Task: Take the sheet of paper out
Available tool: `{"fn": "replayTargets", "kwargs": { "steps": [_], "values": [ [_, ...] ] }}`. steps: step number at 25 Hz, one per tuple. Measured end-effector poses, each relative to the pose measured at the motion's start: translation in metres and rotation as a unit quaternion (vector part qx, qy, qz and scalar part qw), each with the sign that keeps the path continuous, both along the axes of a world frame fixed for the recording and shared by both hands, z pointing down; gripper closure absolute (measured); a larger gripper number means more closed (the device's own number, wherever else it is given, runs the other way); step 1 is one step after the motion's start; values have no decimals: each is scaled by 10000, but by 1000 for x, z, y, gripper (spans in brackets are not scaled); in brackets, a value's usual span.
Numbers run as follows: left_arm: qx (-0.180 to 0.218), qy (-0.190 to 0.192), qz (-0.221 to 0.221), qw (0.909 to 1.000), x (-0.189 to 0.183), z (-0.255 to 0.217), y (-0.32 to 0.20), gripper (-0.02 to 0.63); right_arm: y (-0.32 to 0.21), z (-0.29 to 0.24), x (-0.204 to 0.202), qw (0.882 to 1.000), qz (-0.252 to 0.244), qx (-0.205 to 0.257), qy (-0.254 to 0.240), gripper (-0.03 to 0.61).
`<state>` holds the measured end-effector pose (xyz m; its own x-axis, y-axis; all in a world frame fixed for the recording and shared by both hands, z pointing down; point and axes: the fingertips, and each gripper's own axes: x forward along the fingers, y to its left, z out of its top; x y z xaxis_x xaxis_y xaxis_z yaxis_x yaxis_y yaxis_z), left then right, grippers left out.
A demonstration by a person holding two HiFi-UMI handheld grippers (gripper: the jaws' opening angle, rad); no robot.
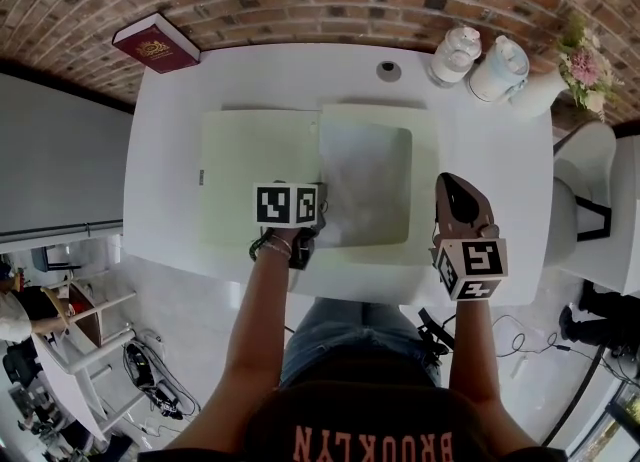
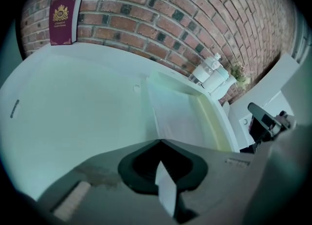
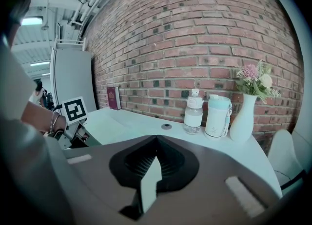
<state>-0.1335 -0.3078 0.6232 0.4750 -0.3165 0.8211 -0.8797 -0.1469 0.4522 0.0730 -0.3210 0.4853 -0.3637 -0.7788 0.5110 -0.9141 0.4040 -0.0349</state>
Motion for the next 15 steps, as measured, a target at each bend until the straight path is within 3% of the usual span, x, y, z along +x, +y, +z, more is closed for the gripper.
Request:
{"fn": "replayTargets", "kwargs": {
  "steps": [15],
  "values": [
    [193,182,-130,9996,-76,-13,5,611,9,-16,-46,9990,248,377,-28,577]
  ]
}}
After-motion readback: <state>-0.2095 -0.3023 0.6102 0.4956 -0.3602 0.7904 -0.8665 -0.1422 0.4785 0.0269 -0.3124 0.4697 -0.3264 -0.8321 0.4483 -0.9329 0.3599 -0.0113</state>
